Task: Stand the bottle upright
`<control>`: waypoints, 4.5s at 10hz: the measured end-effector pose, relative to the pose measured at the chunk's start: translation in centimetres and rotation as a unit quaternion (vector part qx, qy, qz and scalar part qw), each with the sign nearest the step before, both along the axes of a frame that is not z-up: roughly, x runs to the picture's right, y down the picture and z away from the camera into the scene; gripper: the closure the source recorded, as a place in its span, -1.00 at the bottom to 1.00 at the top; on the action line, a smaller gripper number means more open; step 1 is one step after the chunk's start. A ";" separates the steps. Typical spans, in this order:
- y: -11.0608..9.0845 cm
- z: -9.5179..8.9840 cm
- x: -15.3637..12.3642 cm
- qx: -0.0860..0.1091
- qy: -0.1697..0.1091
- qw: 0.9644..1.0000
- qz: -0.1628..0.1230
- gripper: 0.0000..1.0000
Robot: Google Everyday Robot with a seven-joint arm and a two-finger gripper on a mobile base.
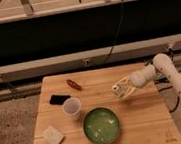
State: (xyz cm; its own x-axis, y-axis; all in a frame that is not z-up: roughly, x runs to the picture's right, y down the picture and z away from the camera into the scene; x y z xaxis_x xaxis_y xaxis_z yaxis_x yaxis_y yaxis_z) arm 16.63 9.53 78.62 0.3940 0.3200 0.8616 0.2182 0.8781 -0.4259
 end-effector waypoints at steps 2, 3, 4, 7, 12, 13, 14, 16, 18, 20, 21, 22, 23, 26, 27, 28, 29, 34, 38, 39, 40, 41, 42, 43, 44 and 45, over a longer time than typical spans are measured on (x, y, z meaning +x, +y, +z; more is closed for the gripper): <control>-0.3 -0.2 0.8 0.000 -0.005 1.000 0.013 1.00; -0.5 -0.3 1.0 -0.001 -0.007 1.000 0.018 1.00; -0.6 -0.4 1.4 0.000 -0.010 1.000 0.023 1.00; -1.0 -0.8 2.0 0.000 -0.023 0.999 0.034 1.00; -1.4 -1.5 2.2 -0.005 -0.062 0.997 0.052 1.00; -1.5 -1.7 2.3 -0.004 -0.072 0.996 0.055 1.00; -1.5 -1.8 2.3 -0.005 -0.083 0.995 0.055 1.00; -1.5 -2.0 2.0 -0.005 -0.101 0.994 0.051 1.00; -1.4 -2.1 1.4 -0.008 -0.123 0.992 0.041 1.00; -1.2 -2.1 1.0 -0.012 -0.135 0.990 0.032 1.00; -1.2 -2.1 1.1 -0.013 -0.134 0.990 0.032 1.00; -1.0 -2.1 1.5 -0.014 -0.132 0.991 0.032 1.00; -1.0 -2.0 1.1 -0.015 -0.137 0.990 0.029 1.00; -0.8 -1.9 1.3 -0.018 -0.138 0.990 0.026 1.00; -0.8 -1.9 1.2 -0.017 -0.139 0.990 0.026 1.00; -0.7 -1.9 1.2 -0.019 -0.140 0.990 0.023 1.00; -0.6 -1.8 1.2 -0.020 -0.140 0.990 0.022 1.00; 1.6 -0.4 -0.2 -0.045 -0.143 0.989 0.017 1.00; 2.3 0.1 -0.3 -0.060 -0.139 0.988 0.019 0.66; 2.4 0.2 -0.2 -0.063 -0.137 0.988 0.022 0.47; 2.5 0.3 -0.2 -0.066 -0.137 0.988 0.023 0.26; 2.5 0.3 -0.2 -0.068 -0.137 0.988 0.024 0.07; 2.6 0.4 -0.2 -0.070 -0.136 0.988 0.025 -0.09; 2.8 0.5 -0.1 -0.072 -0.135 0.988 0.026 -0.34; 2.9 0.6 -0.2 -0.074 -0.135 0.988 0.026 -0.51; 3.0 0.7 -0.2 -0.075 -0.134 0.988 0.027 -0.59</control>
State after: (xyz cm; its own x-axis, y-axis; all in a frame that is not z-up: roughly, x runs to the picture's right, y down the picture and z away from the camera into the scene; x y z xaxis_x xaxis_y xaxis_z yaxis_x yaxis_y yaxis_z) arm 16.46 12.50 79.28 0.1365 0.4670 0.8737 0.2957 0.8225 -0.4858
